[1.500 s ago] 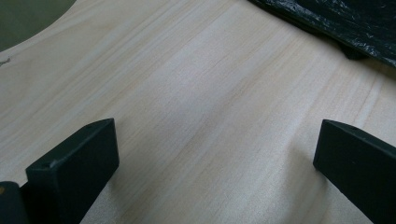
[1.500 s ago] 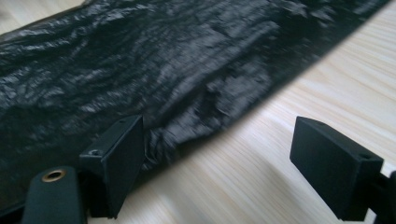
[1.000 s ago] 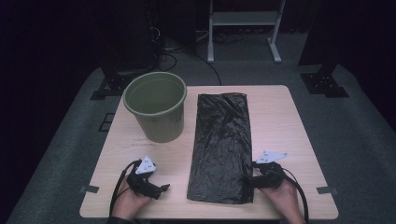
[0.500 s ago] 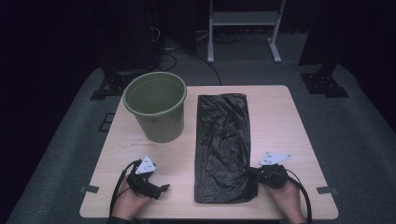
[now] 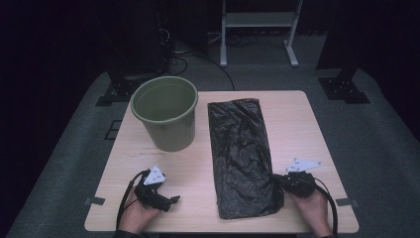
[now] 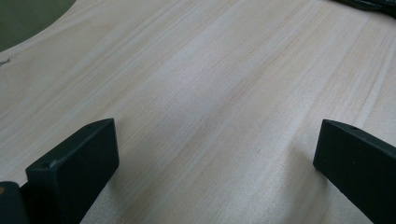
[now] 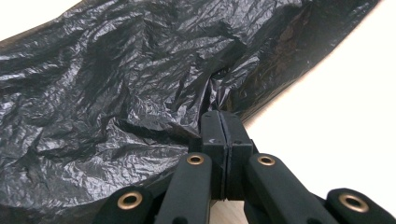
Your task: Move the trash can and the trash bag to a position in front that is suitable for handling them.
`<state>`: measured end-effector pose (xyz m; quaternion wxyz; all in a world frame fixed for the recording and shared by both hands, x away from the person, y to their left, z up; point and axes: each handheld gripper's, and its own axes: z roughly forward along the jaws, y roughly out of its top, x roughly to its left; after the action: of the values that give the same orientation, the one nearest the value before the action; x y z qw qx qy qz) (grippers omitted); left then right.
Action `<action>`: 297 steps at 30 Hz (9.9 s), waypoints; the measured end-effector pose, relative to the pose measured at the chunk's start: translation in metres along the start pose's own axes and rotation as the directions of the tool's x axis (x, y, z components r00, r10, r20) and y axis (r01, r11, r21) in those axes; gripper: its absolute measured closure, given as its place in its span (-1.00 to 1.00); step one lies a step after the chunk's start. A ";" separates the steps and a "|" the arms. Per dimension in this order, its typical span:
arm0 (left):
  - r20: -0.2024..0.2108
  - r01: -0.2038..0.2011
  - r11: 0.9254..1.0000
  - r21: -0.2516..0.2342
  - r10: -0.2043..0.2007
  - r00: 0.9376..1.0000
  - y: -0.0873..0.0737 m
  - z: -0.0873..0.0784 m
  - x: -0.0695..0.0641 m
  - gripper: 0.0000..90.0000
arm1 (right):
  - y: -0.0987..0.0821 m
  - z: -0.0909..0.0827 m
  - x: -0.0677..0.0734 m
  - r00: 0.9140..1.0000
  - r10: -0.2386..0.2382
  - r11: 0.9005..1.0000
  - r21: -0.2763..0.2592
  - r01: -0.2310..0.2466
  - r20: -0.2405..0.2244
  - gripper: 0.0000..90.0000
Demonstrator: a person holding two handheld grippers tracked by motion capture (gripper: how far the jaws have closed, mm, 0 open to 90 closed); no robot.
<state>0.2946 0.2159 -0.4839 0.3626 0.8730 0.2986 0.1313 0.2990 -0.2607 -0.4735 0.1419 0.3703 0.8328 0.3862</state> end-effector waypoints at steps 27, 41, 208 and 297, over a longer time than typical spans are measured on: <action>0.000 0.000 1.000 -0.001 0.000 1.000 0.000 0.000 0.000 -1.00 | -0.038 -0.048 -0.047 0.989 0.094 0.994 0.038 -0.099 0.117 0.99; 0.002 -0.001 1.000 0.000 0.001 1.000 0.000 0.000 0.000 -1.00 | -0.051 -0.063 -0.055 0.980 0.128 0.990 0.038 -0.135 0.150 0.74; -0.135 0.110 0.969 -0.222 -0.142 0.981 0.138 -0.132 0.088 -1.00 | -0.026 -0.013 -0.054 0.990 0.062 0.998 0.020 -0.065 0.130 -0.75; -0.083 0.180 0.980 -0.081 -0.187 0.979 0.160 -0.075 0.106 -1.00 | -0.026 -0.013 -0.053 0.992 0.047 0.999 0.023 -0.049 0.113 -0.75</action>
<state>0.4129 0.2339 -0.3161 0.3909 0.8211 0.3890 0.1474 0.3152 -0.3173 -0.4870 0.1746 0.4131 0.8192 0.3575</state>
